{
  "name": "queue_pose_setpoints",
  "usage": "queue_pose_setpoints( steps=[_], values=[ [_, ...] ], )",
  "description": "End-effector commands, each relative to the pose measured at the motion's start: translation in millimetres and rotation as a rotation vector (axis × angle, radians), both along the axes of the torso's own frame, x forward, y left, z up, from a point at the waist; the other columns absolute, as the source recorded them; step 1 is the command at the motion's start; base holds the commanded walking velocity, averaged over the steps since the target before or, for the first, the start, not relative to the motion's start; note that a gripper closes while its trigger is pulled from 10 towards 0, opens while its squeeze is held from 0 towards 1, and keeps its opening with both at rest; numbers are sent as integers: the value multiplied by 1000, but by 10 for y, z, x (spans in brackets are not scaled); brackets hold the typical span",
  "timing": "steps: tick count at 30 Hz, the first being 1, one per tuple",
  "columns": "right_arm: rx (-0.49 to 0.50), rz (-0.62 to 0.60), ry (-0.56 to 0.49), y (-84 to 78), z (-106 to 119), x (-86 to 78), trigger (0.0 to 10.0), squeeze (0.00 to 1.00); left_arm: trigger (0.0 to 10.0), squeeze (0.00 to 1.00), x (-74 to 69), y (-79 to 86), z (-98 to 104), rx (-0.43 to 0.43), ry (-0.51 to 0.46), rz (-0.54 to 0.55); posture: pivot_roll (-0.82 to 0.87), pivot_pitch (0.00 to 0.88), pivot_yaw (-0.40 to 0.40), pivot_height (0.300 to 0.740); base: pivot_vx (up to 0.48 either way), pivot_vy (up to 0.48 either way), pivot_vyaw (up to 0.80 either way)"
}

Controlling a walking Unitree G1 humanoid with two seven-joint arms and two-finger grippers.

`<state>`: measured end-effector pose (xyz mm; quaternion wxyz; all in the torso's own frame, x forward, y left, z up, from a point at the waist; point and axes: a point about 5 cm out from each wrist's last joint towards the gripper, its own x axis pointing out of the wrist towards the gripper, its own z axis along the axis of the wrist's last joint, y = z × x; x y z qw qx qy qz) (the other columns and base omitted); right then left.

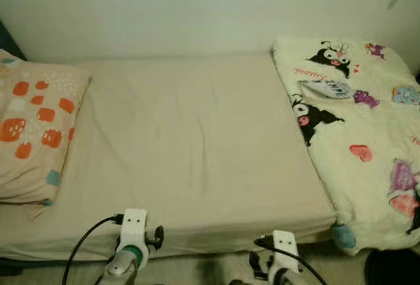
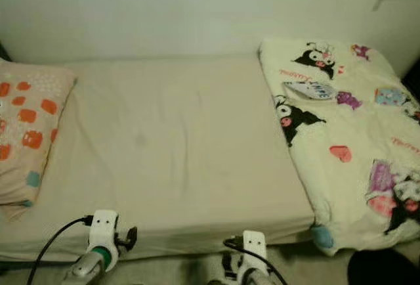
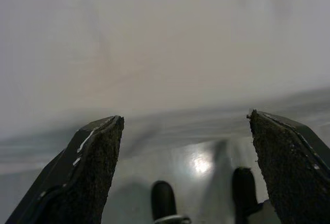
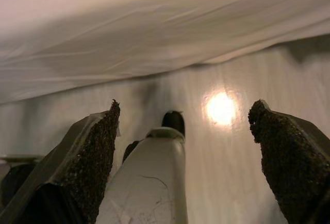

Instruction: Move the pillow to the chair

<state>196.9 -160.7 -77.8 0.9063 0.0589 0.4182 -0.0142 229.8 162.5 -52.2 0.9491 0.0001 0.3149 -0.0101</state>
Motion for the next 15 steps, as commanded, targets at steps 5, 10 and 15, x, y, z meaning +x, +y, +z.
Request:
queue_pose_setpoints(
  steps=[5, 10, 15],
  values=[
    [15, 2, 20, 60, -26, -38, 10000, 0, 10000, 0, -50, 80, -23, 30, 5, 15, 55, 31, 59, 740, 0, 0, 0],
    [16, -1, 20, 61, -27, -40, 10000, 0, 10000, 0, -57, 93, -25, 57, 5, -1, 54, 31, 62, 740, 0, 0, 0],
    [17, -5, 20, 61, -28, -43, 10000, 0, 10000, 0, -62, 92, -27, 56, 5, -3, 52, 31, 63, 740, 0, 0, 0]
  ],
)
